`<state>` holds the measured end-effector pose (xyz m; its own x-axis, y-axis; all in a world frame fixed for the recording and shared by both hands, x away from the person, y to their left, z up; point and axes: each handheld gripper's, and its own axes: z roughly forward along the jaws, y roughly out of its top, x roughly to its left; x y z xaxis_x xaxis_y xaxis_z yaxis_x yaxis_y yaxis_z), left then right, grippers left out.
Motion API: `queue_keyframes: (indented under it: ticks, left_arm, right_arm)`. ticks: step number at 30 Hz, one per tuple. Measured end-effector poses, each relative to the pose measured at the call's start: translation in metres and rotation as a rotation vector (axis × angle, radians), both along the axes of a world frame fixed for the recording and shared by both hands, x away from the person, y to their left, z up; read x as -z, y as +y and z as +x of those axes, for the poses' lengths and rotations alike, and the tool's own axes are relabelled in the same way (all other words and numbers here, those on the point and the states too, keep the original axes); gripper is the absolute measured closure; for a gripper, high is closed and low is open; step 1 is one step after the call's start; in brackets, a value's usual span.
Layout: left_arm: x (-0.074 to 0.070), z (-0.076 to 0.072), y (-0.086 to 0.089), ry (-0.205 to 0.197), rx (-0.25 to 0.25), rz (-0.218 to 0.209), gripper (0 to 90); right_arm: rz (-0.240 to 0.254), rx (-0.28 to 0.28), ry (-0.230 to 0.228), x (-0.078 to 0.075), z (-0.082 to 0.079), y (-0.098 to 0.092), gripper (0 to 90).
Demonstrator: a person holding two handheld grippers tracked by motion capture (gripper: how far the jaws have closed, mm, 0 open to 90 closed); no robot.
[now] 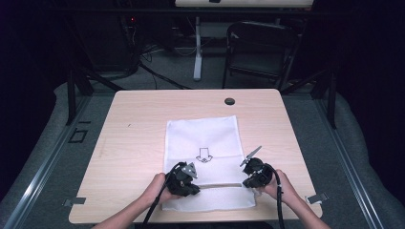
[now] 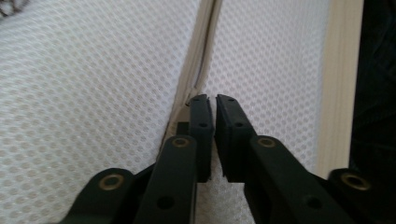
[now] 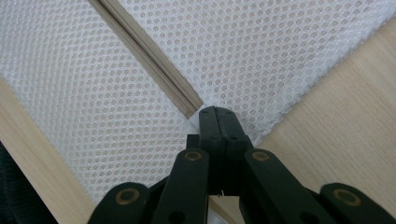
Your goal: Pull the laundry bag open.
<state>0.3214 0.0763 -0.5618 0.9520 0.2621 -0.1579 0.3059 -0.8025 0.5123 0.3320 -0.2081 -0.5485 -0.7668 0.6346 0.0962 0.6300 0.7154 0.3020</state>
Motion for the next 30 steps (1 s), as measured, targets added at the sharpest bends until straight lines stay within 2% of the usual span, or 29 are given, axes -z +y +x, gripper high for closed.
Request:
queue_keyframes:
  ticks: [6, 9, 11, 13, 16, 20, 25, 27, 30]
  left_arm:
    - [-0.003, 0.003, 0.005, 0.006, -0.024, -0.027, 69.9]
    - [-0.006, 0.006, 0.008, -0.013, -0.042, -0.026, 66.9]
    - [-0.007, 0.007, 0.009, -0.023, -0.051, -0.042, 66.0]
    - [-0.007, 0.009, 0.01, -0.029, -0.062, -0.034, 64.2]
    - [-0.006, 0.012, 0.01, -0.039, -0.061, -0.026, 64.6]
    - [-0.002, 0.014, 0.008, -0.023, -0.036, -0.023, 68.8]
    - [-0.001, 0.013, 0.005, -0.063, -0.018, 0.001, 78.5]
    - [-0.001, 0.013, 0.005, -0.069, -0.005, 0.002, 80.2]
    - [-0.003, 0.01, 0.001, -0.105, 0.024, 0.032, 81.1]
  right_arm:
    - [0.006, 0.007, -0.001, 0.0, -0.001, 0.001, 90.0]
    - [0.004, 0.008, -0.002, 0.0, -0.001, 0.001, 90.0]
    - [0.004, 0.008, -0.003, 0.0, -0.001, 0.001, 90.0]
    - [0.005, 0.007, -0.001, 0.0, -0.001, 0.001, 90.0]
    - [0.001, 0.0, 0.003, 0.0, 0.0, 0.001, 90.0]
    - [-0.002, 0.001, 0.001, 0.0, 0.0, 0.001, 90.0]
    - [-0.002, 0.002, 0.002, 0.0, 0.0, 0.0, 90.0]
    - [-0.002, 0.001, 0.001, 0.0, 0.0, 0.001, 90.0]
    - [-0.003, 0.002, 0.003, 0.0, 0.0, 0.001, 90.0]
